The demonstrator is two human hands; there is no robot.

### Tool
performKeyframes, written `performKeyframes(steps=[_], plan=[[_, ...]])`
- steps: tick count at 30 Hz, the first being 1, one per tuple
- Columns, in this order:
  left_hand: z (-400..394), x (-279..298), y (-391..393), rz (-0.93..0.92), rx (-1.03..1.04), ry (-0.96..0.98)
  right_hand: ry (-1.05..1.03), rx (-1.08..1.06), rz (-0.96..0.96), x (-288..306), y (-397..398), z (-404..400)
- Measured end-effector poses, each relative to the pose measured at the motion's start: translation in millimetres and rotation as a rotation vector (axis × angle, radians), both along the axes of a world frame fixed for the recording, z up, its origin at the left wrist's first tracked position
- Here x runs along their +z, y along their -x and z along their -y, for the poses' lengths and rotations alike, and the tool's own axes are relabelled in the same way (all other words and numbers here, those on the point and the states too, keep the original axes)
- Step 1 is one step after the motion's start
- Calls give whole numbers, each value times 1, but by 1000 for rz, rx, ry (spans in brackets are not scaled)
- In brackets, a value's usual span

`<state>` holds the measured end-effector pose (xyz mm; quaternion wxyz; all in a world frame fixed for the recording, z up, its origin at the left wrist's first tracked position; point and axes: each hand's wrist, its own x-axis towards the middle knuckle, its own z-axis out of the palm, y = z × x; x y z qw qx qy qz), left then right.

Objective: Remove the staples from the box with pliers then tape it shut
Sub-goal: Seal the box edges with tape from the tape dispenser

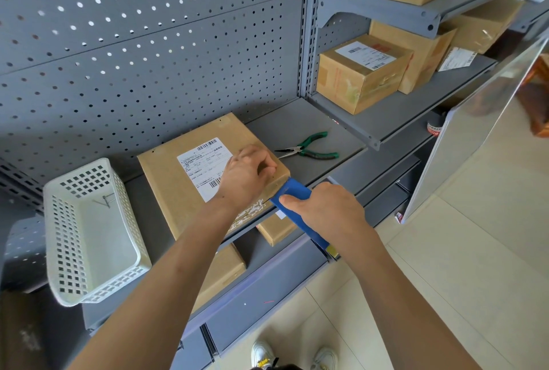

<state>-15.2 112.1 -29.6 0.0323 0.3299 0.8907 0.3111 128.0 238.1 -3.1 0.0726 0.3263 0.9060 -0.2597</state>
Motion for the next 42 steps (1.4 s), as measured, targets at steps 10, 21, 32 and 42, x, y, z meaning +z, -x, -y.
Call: performKeyframes(steps=[10,21,32,42], plan=[[-1,1,1,28,32,-12,-57,-5,14,-12,-13,-3],[-1,9,1,89,85,-40,105,-111,-160,-43,-31,-17],[3,22,-7,135,113,-53,206,-42,-468,-45,-35,-17],[32,53,-33,457,-53,-294,296,81,-595,-40,-41,-8]])
